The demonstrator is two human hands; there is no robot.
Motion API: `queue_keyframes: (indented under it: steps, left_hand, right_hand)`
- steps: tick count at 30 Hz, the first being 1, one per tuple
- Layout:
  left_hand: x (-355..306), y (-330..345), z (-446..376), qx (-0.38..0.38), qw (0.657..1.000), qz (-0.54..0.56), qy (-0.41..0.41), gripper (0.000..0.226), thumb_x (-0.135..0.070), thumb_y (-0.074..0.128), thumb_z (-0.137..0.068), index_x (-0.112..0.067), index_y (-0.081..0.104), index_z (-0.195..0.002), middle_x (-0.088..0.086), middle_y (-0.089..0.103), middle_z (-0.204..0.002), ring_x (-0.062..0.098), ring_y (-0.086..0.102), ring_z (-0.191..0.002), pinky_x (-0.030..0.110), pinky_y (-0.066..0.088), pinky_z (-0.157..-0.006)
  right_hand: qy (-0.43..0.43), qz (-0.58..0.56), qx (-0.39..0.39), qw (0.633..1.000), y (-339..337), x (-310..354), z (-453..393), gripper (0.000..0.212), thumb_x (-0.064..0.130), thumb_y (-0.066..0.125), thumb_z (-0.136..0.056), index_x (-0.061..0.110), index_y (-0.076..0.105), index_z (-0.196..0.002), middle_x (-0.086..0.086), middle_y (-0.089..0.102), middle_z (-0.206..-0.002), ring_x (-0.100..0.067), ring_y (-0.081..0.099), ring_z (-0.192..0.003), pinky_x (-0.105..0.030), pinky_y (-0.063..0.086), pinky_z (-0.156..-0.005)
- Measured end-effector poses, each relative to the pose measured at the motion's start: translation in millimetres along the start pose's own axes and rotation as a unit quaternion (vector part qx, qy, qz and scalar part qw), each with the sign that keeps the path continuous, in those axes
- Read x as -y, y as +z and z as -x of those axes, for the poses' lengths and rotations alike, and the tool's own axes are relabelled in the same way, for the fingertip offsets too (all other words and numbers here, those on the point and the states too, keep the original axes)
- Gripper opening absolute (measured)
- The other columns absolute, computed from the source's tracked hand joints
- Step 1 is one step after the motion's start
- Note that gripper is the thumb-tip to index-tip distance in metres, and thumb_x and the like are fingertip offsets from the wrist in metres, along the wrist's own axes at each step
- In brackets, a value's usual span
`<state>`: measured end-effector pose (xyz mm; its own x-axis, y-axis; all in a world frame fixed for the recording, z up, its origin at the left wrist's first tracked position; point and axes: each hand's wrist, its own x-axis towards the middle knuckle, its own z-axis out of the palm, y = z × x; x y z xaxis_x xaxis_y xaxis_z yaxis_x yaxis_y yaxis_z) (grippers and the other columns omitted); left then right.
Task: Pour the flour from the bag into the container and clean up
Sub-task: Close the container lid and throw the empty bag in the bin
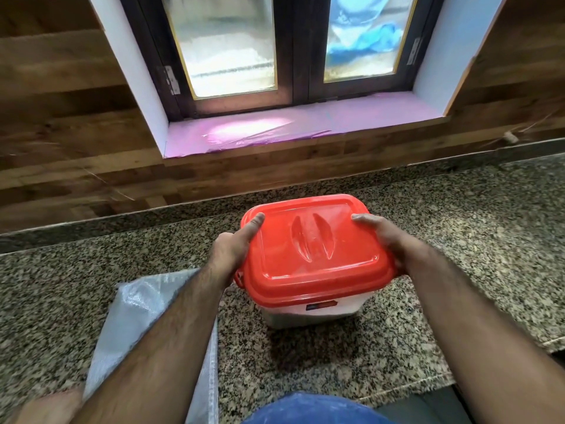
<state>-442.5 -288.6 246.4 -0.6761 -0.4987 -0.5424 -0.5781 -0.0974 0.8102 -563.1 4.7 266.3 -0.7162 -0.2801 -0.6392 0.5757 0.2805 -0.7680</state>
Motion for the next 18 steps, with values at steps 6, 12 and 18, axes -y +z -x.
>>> queue_keyframes:
  steps: [6, 12, 18]
  left_hand:
    - [-11.9, 7.8, 10.9, -0.206, 0.942, -0.25, 0.091, 0.087, -0.094, 0.061, -0.077, -0.008, 0.07, -0.09, 0.006, 0.071, -0.083, 0.017, 0.06, -0.061, 0.025, 0.039, -0.049]
    - [-27.3, 27.2, 30.6, -0.266, 0.842, -0.446, 0.145, 0.076, -0.076, 0.049, -0.1, -0.003, 0.072, -0.102, 0.015, 0.071, -0.091, 0.032, 0.071, -0.081, 0.032, 0.038, -0.052]
    - [-20.3, 44.5, 50.2, -0.261, 0.752, -0.575, 0.188, 0.044, -0.041, 0.046, -0.114, -0.003, 0.071, -0.11, 0.013, 0.077, -0.096, 0.03, 0.08, -0.085, 0.039, 0.066, -0.063]
  right_hand:
    - [-0.021, -0.008, -0.086, 0.996, 0.4, -0.5, 0.8, 0.085, 0.054, 0.097, -0.064, 0.003, 0.069, -0.126, -0.02, 0.082, -0.103, -0.04, 0.082, -0.089, -0.055, 0.066, -0.089]
    - [-0.143, 0.481, -0.393, 0.771, 36.9, 2.0, 11.2, 0.069, 0.071, 0.054, -0.101, 0.004, 0.073, -0.101, -0.014, 0.068, -0.086, -0.035, 0.073, -0.085, -0.032, 0.042, -0.06]
    - [-0.164, 0.549, -0.395, 0.718, 45.7, -0.4, 14.7, 0.056, 0.048, 0.043, -0.112, 0.002, 0.074, -0.105, -0.014, 0.071, -0.086, -0.033, 0.073, -0.081, -0.032, 0.044, -0.06]
